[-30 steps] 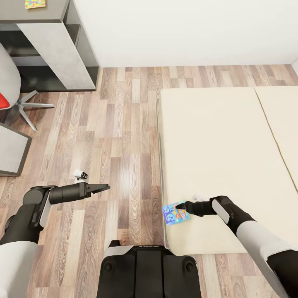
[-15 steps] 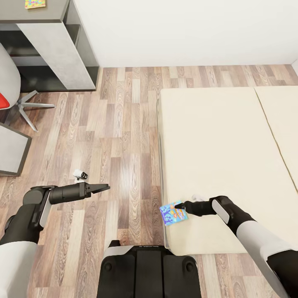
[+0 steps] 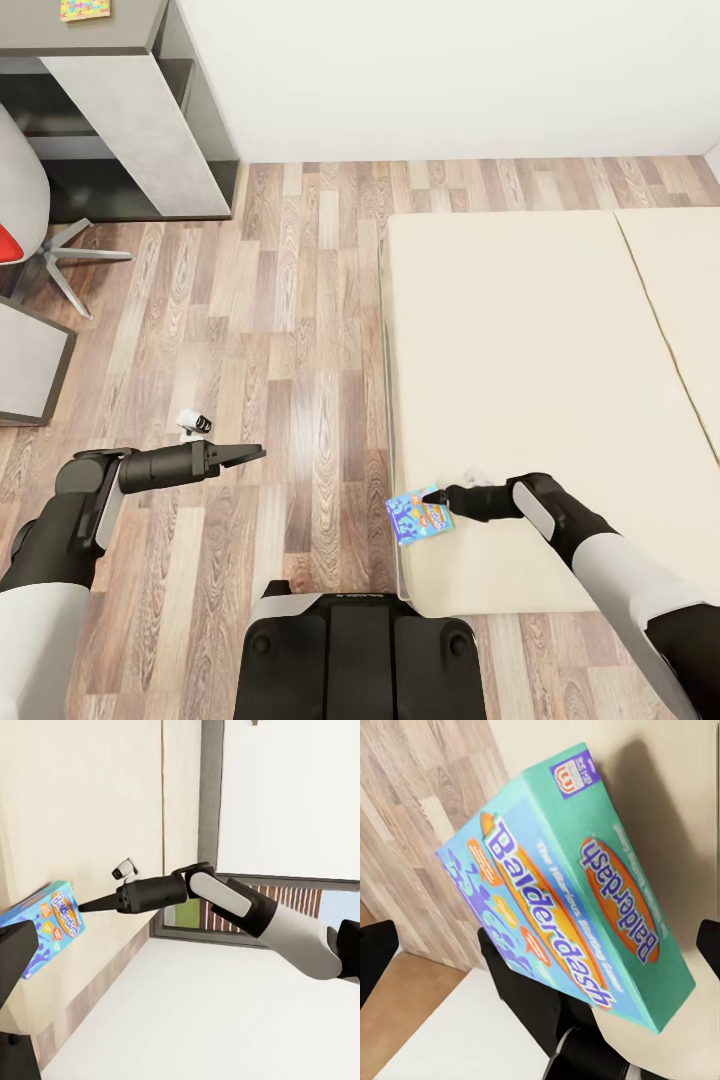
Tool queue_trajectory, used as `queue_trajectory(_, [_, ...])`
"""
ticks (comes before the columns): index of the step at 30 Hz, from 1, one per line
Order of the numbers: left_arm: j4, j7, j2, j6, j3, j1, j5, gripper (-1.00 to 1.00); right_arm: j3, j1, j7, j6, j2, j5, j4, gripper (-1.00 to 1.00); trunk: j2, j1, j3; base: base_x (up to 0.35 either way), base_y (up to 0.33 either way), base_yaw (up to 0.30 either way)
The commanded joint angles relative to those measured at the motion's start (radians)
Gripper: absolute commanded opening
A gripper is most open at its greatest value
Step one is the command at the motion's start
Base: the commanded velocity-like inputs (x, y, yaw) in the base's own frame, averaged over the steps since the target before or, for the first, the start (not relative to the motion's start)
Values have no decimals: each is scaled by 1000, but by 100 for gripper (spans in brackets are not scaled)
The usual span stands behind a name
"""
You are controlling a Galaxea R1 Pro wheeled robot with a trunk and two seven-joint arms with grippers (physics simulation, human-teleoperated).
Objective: Put all the toys in the child's room - the three board games (two on the bed and one on the table), the two jigsaw puzzles on the table, and the tennis ball on the table - inside the toy box on the table in the child's room.
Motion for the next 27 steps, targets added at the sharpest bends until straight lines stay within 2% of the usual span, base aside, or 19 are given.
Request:
queue_trajectory(1, [0,-4,0,11,0,0,-1,100,4,-1,3,2,-1,-1,-2,100,-2,1,-1,0,0,0])
queue_trajectory(15, [0,-4,6,11,0,0,-2,100,-7,34,7,-5,-23,-12,-46,100,-2,1,0,0,0,0])
queue_trajectory(19, [2,-4,10,11,0,0,-3,100,-33,59,6,-5,-38,-12,-83,100,-2,1,5,0,0,0])
queue_trajectory(27, [5,-4,34,11,0,1,-2,100,-136,151,8,-4,-63,-13,-233,100,-2,1,18,0,0,0])
